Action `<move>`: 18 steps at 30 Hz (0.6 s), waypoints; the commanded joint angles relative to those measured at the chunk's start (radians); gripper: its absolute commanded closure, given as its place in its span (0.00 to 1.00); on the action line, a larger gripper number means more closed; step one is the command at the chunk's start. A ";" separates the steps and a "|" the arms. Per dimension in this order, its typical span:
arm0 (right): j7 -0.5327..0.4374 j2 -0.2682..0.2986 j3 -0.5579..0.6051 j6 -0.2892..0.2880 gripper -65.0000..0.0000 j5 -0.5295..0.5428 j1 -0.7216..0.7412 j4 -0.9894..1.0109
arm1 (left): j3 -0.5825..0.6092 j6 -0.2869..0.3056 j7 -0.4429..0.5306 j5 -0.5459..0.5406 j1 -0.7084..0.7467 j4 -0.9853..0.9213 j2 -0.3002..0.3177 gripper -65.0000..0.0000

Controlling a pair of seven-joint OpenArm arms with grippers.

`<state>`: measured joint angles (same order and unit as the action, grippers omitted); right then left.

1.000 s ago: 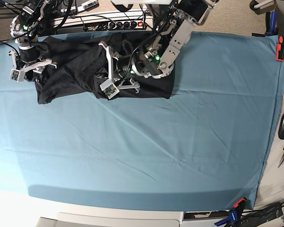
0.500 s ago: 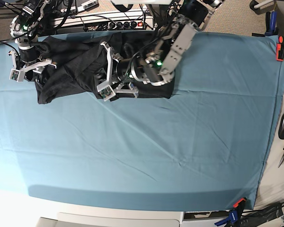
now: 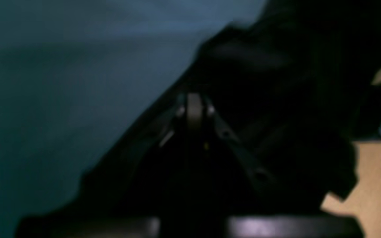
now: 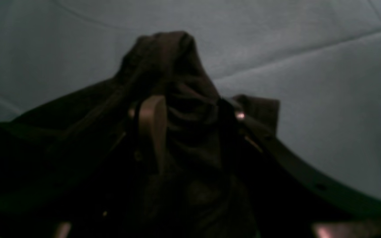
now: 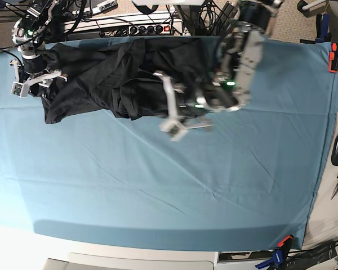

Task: Fold the T-shirt properly
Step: 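Drag the held cloth back toward the shirt's end with the left gripper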

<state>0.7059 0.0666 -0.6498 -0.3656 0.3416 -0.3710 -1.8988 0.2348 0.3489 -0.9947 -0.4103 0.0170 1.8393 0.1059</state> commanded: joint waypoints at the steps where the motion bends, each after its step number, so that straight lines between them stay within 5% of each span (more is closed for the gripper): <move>1: -0.029 0.014 -0.004 -0.004 0.60 0.009 0.003 -0.017 | -0.024 0.006 0.007 -0.034 0.010 0.025 0.011 1.00; 10: -0.029 0.014 -0.004 -0.004 0.60 0.010 0.005 -0.017 | -0.135 0.018 -0.015 -0.126 0.226 0.208 0.097 1.00; 18: -0.029 0.021 -0.003 -0.004 0.60 0.011 0.006 -0.017 | -0.133 0.018 0.012 -0.129 0.289 0.264 0.105 1.00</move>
<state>0.7055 0.0719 -0.6498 -0.3660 0.3420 -0.3687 -1.8988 0.1032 0.3626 -1.0058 -0.5213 0.3073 2.0876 0.2111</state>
